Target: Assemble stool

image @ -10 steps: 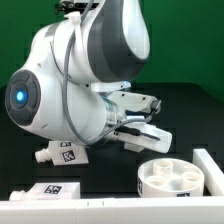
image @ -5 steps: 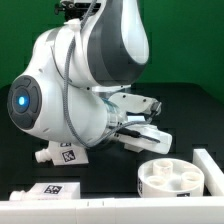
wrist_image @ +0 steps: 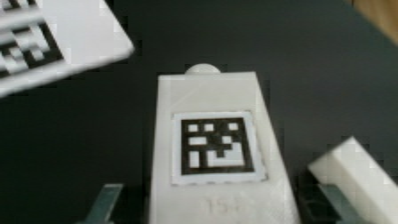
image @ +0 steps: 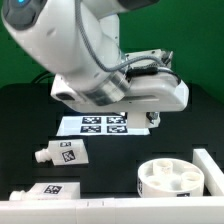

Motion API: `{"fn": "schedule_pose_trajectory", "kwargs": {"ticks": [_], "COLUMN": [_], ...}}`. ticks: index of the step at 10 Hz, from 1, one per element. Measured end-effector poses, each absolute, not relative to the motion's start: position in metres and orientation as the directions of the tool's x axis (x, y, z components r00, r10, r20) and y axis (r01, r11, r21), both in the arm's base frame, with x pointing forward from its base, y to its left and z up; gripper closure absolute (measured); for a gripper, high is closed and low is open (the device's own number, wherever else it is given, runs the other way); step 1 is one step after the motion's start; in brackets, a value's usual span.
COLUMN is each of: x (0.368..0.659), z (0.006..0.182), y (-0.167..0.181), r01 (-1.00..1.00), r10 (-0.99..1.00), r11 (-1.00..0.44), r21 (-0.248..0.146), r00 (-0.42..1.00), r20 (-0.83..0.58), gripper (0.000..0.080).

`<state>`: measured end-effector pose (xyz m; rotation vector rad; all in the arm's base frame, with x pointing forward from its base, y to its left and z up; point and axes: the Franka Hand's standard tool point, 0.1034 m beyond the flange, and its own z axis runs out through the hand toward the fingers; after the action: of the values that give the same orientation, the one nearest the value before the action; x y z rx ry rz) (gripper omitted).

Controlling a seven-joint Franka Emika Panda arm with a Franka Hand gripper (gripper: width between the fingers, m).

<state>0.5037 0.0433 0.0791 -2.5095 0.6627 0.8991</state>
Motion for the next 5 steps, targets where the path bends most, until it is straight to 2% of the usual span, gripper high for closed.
{"fn": "schedule_pose_trajectory", "kwargs": {"ticks": [1,2,3,4,5], "x": [0.499,0.508,0.518,0.537,0.559], "z": [0.080,0.080,0.099,0.127,0.144], "y": [0.044,0.042,0.038,0.034,0.037], "r01": [-0.549,-0.541,-0.478,-0.396,-0.388], "r10": [-0.311,-0.341,-0.308,-0.244,-0.270], "r11": [-0.812,-0.816,-0.851,-0.887,-0.889], "r21": [-0.197,-0.203,-0.216,-0.237,-0.242], "r00": [0.693,0.735,0.789,0.839,0.872], "r20": [-0.651,-0.587,-0.531,-0.486,-0.409], "gripper": [0.0466,0.0466,0.0466,0.0465,0.0465]}}
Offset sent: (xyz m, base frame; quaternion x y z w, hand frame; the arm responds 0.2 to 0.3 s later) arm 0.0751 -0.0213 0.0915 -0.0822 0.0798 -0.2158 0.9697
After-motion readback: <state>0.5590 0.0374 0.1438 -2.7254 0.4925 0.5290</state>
